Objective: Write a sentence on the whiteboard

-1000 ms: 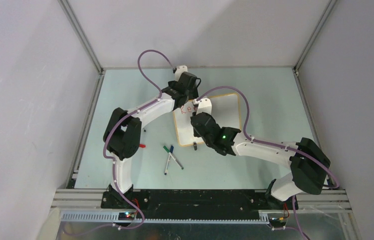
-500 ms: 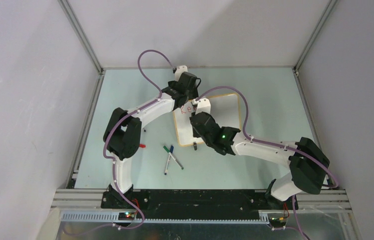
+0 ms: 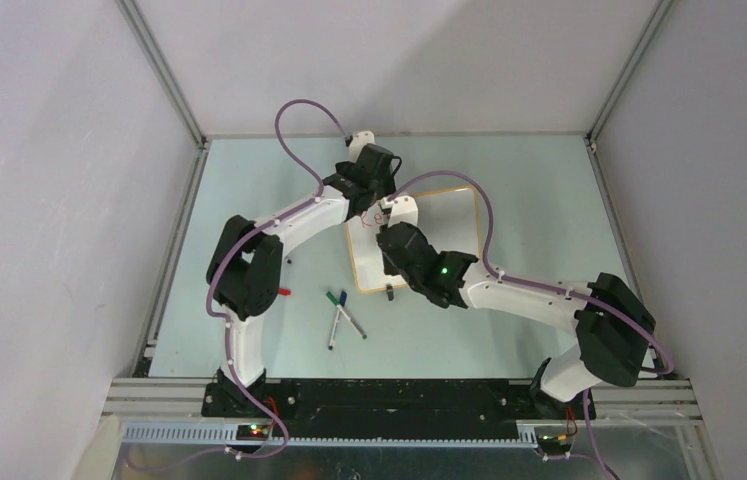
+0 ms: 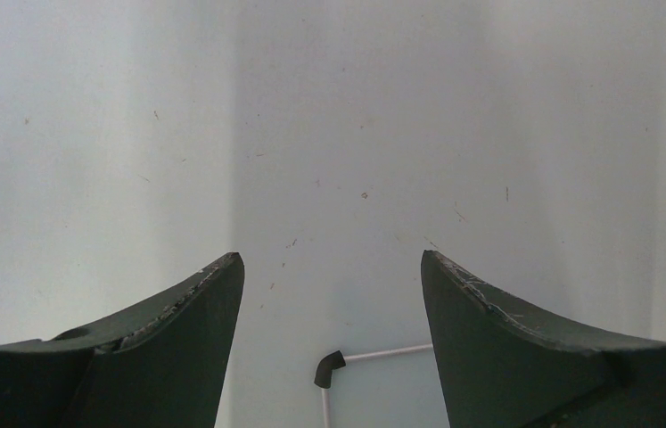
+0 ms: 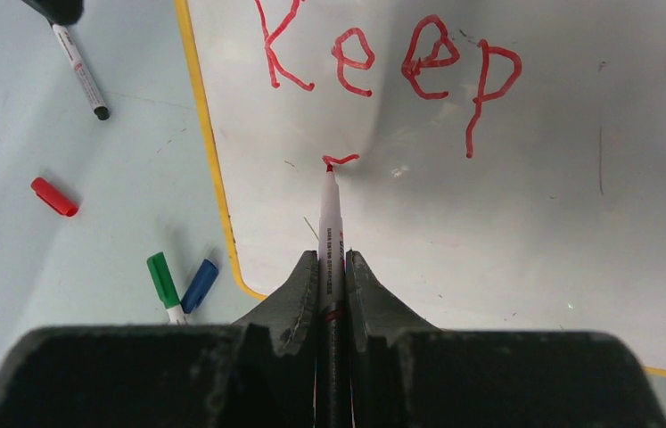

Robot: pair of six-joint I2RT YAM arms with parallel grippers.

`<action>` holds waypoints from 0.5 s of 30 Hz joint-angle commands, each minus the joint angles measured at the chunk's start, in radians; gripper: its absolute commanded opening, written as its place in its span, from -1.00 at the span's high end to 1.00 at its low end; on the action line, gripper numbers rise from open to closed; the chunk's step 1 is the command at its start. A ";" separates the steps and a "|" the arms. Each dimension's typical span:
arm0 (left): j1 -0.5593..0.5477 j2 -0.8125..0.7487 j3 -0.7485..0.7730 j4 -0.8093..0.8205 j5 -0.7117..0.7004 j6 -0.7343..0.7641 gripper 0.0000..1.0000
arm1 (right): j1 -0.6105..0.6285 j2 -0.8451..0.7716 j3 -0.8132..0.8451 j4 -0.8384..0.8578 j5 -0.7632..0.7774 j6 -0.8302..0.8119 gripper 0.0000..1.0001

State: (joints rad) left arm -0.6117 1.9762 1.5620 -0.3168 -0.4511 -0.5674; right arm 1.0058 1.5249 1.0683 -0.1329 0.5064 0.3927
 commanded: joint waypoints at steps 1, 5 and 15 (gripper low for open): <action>-0.014 0.003 0.040 -0.019 -0.023 0.015 -0.57 | -0.007 -0.009 0.034 -0.036 0.026 0.024 1.00; -0.014 0.003 0.040 -0.019 -0.023 0.015 -0.56 | 0.000 -0.024 0.034 -0.039 0.034 0.024 1.00; -0.014 0.001 0.040 -0.020 -0.026 0.015 -0.57 | 0.036 -0.129 -0.062 0.102 0.076 -0.017 1.00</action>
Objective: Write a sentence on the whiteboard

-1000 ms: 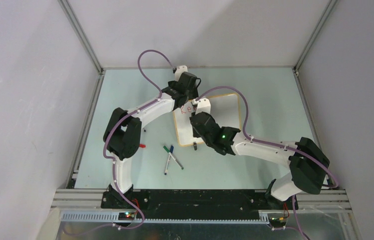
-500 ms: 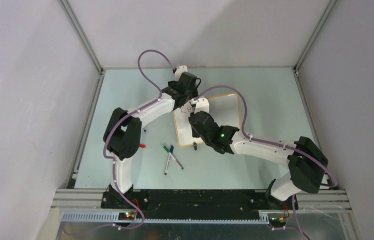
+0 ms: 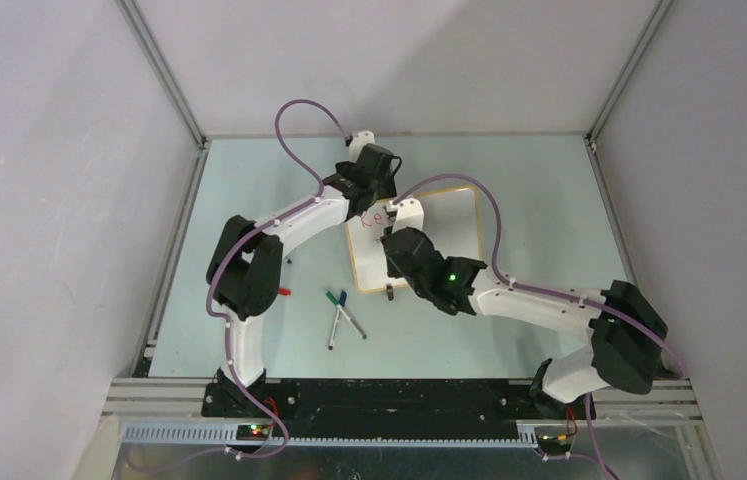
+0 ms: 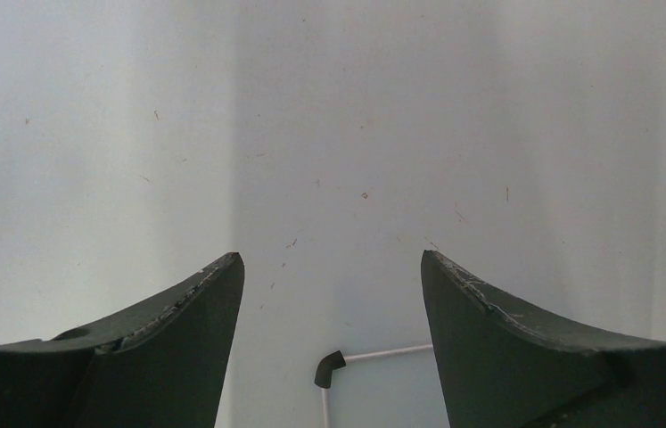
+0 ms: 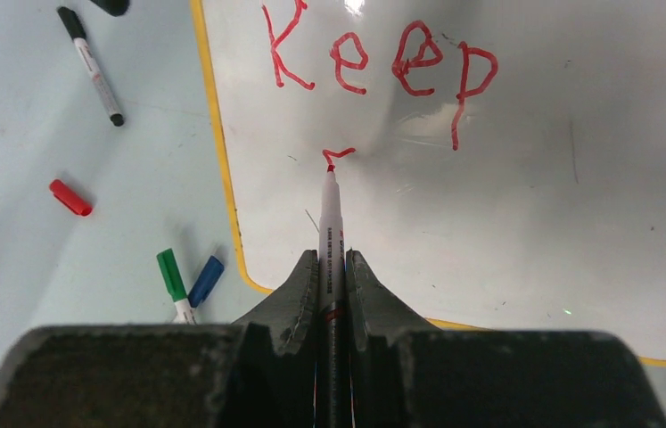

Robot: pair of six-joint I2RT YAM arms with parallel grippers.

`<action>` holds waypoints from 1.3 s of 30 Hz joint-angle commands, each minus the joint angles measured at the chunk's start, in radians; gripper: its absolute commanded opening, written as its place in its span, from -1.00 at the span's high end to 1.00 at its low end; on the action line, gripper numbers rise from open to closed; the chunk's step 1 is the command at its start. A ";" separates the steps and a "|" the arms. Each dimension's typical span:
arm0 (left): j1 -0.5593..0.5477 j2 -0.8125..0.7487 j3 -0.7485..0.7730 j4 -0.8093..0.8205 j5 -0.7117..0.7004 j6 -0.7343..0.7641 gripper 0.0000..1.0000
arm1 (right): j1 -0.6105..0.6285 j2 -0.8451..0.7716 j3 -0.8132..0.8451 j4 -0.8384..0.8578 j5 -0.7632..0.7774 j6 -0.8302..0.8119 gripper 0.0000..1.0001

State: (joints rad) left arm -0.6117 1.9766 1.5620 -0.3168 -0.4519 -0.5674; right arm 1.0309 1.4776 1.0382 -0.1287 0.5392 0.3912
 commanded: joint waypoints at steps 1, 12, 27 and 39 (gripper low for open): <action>-0.014 0.001 0.040 -0.020 -0.026 0.015 -0.57 | 0.011 -0.089 -0.053 0.109 0.046 -0.014 1.00; -0.014 -0.002 0.040 -0.018 -0.024 0.015 -0.56 | 0.021 -0.151 -0.174 0.261 0.066 -0.012 1.00; -0.014 -0.002 0.039 -0.017 -0.025 0.015 -0.56 | -0.007 -0.067 -0.102 0.210 0.016 0.002 1.00; -0.015 0.001 0.040 -0.017 -0.025 0.016 -0.56 | -0.028 -0.053 -0.091 0.200 -0.004 0.007 1.00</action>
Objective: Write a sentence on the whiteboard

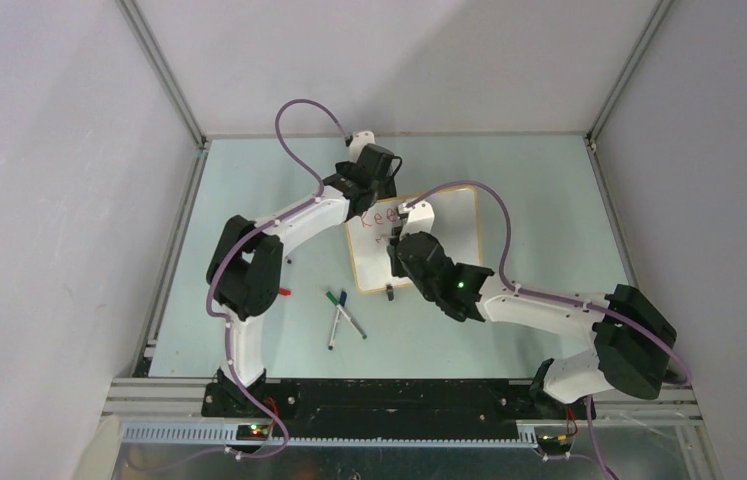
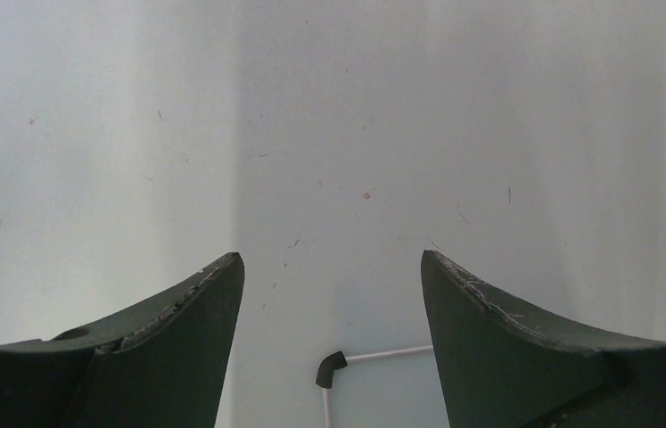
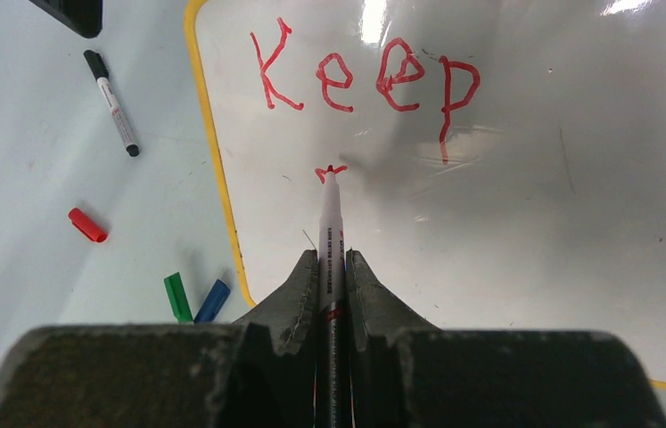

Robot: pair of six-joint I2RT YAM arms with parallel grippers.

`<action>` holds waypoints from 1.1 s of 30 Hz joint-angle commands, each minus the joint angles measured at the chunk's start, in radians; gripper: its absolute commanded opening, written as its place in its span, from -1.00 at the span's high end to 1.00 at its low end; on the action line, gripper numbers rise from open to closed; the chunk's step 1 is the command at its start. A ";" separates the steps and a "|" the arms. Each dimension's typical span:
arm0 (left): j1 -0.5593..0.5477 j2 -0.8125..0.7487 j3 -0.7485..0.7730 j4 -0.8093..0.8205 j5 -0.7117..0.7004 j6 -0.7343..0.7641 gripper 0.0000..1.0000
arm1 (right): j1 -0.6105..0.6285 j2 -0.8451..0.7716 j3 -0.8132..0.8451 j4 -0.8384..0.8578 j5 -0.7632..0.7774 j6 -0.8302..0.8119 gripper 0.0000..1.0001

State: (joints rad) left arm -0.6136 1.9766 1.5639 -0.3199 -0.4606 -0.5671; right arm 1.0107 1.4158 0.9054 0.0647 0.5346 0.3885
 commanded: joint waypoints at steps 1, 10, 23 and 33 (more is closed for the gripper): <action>-0.012 0.000 0.038 -0.014 -0.016 0.015 -0.57 | -0.007 0.010 0.044 0.003 0.000 0.010 1.00; -0.012 0.001 0.039 -0.015 -0.016 0.015 -0.57 | -0.013 0.023 0.054 -0.019 -0.002 0.019 1.00; -0.012 0.000 0.039 -0.014 -0.017 0.016 -0.57 | -0.019 0.027 0.056 -0.019 -0.007 0.020 1.00; -0.011 0.001 0.039 -0.015 -0.018 0.016 -0.57 | -0.025 0.032 0.066 -0.022 -0.008 0.016 1.00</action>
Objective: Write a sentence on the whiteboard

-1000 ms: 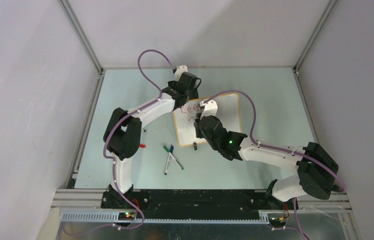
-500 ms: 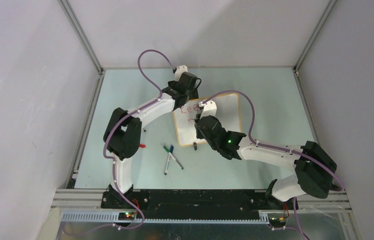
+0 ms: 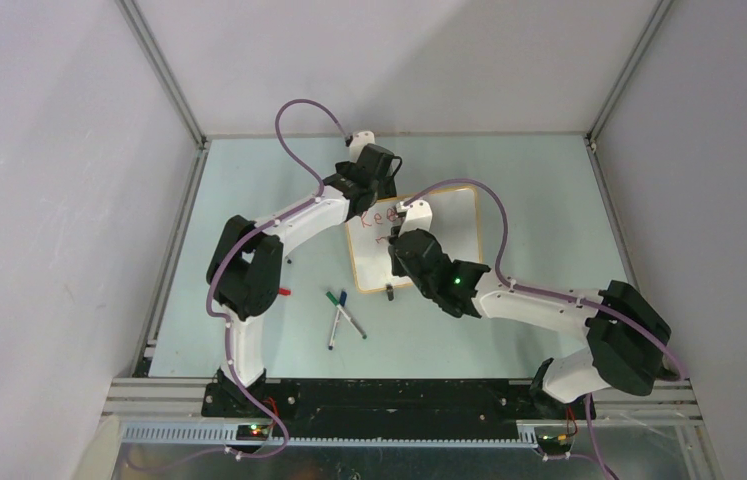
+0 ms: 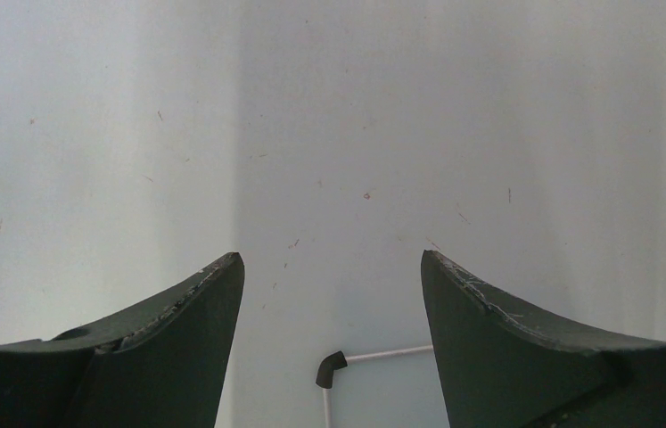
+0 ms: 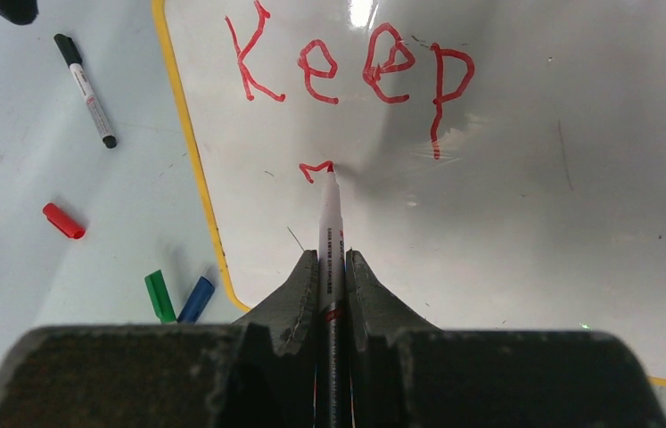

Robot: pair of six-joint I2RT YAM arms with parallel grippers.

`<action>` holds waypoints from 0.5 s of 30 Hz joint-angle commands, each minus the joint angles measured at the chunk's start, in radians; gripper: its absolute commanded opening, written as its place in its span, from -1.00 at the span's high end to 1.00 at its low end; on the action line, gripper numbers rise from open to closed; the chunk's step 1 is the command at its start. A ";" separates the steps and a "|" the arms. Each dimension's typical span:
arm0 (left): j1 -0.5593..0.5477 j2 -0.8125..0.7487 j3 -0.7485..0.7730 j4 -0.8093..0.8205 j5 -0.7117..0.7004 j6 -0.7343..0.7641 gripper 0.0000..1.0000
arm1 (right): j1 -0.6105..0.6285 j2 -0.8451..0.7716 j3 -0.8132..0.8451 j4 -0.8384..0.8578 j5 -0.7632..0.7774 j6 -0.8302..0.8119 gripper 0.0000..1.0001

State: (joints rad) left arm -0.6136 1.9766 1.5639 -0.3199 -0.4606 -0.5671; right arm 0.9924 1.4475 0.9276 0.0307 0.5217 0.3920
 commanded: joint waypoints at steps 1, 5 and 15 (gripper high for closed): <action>-0.012 0.001 0.039 -0.015 -0.018 0.015 -0.56 | -0.007 0.001 0.044 0.012 0.003 0.013 1.00; -0.012 0.001 0.039 -0.015 -0.018 0.016 -0.57 | -0.011 0.005 0.045 0.013 -0.003 0.016 1.00; -0.012 0.001 0.039 -0.015 -0.020 0.016 -0.56 | -0.014 0.019 0.059 0.000 -0.017 0.018 1.00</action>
State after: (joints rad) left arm -0.6136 1.9766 1.5639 -0.3199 -0.4610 -0.5671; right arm 0.9840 1.4578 0.9405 0.0231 0.5056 0.3923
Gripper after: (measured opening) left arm 0.785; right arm 0.152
